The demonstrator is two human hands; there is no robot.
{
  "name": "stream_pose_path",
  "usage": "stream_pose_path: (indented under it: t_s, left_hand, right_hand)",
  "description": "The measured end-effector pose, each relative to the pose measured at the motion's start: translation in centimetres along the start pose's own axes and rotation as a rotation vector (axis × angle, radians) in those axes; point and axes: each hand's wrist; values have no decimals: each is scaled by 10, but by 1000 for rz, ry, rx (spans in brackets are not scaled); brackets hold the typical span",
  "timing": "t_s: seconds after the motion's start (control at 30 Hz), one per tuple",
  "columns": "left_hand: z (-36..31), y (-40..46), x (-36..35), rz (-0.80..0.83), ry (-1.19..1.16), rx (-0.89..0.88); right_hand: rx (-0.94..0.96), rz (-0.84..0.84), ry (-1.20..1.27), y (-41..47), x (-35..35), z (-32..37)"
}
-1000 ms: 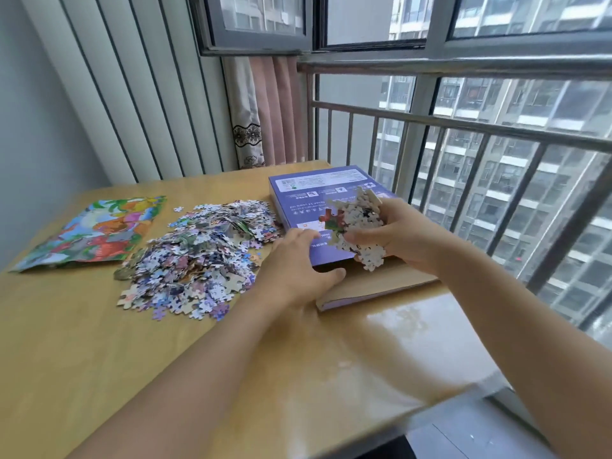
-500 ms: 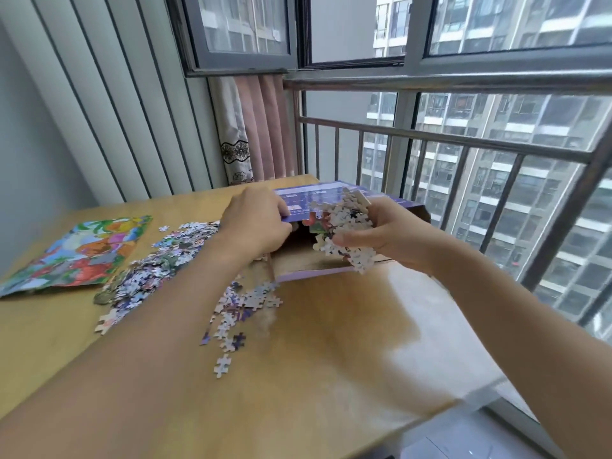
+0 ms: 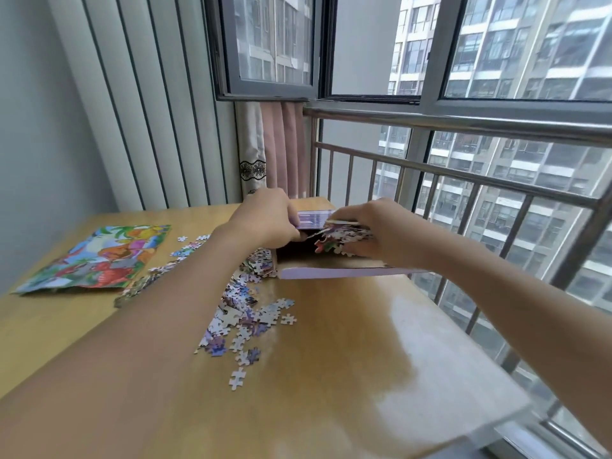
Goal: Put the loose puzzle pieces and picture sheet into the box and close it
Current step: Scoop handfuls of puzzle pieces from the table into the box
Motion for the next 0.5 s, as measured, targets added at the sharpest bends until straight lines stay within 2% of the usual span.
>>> stream_pose_path:
  t_s: [0.23,0.5]
  left_hand:
    - [1,3,5,-8,-21,-15]
    - [-1,6,5,-23,-54,-10]
  right_hand:
    - [57,-17,-146,-1,-14,0]
    - [-21,144,-151,9,0,-4]
Point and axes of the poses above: each hand's wrist, its own y-axis towards the middle knuckle, its own x-axis out of the back of the hand, z = x × y, and after that the axes turned 8 degrees about z, right-handed
